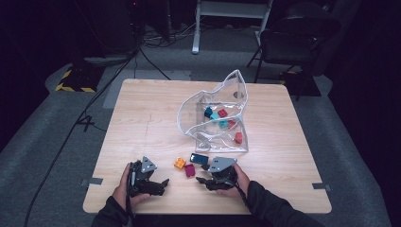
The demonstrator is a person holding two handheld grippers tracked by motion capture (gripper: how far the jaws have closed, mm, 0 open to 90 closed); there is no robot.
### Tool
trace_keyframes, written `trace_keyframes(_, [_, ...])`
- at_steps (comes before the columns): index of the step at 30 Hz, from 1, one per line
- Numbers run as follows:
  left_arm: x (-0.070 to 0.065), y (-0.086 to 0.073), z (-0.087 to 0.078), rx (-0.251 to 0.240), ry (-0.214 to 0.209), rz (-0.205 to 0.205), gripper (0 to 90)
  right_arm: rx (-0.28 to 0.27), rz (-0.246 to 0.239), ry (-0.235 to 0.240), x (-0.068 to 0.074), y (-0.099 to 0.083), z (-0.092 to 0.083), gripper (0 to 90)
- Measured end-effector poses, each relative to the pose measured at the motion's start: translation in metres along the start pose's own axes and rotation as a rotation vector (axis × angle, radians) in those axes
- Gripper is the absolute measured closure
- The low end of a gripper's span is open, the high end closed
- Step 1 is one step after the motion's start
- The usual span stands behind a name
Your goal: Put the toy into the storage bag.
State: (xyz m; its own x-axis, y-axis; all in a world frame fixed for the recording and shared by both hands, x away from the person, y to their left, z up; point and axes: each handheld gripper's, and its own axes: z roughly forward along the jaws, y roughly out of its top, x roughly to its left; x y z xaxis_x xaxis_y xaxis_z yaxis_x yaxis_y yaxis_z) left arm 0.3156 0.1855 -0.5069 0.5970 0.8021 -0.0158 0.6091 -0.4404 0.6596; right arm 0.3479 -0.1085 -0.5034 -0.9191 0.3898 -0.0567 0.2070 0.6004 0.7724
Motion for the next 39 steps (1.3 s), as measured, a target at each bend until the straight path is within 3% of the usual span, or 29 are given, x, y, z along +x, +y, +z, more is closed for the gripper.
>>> trace_keyframes(2, [0.000, 0.000, 0.000, 0.001, -0.001, -0.001, 0.3, -0.008, 0.013, -0.002, 0.001, 0.004, 0.002, 38.4])
trace_keyframes(5, [0.000, 0.000, 0.000, 0.000, -0.001, 0.000, 0.3, -0.013, -0.004, 0.007, 0.006, 0.010, 0.008, 34.4])
trace_keyframes(9, [0.000, 0.000, 0.000, 0.002, -0.003, -0.002, 0.2, -0.012, 0.007, -0.014, 0.008, 0.014, 0.015, 32.9])
trace_keyframes(12, [0.000, 0.000, 0.000, 0.003, -0.002, -0.001, 0.2, -0.029, 0.048, -0.013, 0.006, 0.019, 0.018, 33.1])
trace_keyframes(18, [0.000, 0.000, 0.000, 0.002, -0.003, -0.001, 0.2, 0.000, 0.044, -0.036, 0.010, 0.026, 0.032, 33.6])
trace_keyframes(24, [0.000, 0.000, 0.000, 0.003, -0.001, 0.003, 0.2, 0.023, 0.048, -0.071, 0.011, 0.029, 0.037, 40.8])
trace_keyframes(27, [0.000, 0.000, 0.000, 0.002, -0.003, -0.001, 0.2, 0.020, 0.040, -0.067, 0.012, 0.029, 0.036, 52.4])
trace_keyframes(32, [0.000, 0.000, 0.000, 0.002, -0.003, 0.000, 0.2, 0.019, 0.038, -0.065, 0.011, 0.028, 0.035, 57.0])
trace_keyframes(39, [0.000, 0.000, 0.000, 0.003, -0.003, -0.001, 0.2, 0.016, 0.037, -0.072, 0.011, 0.031, 0.037, 42.8])
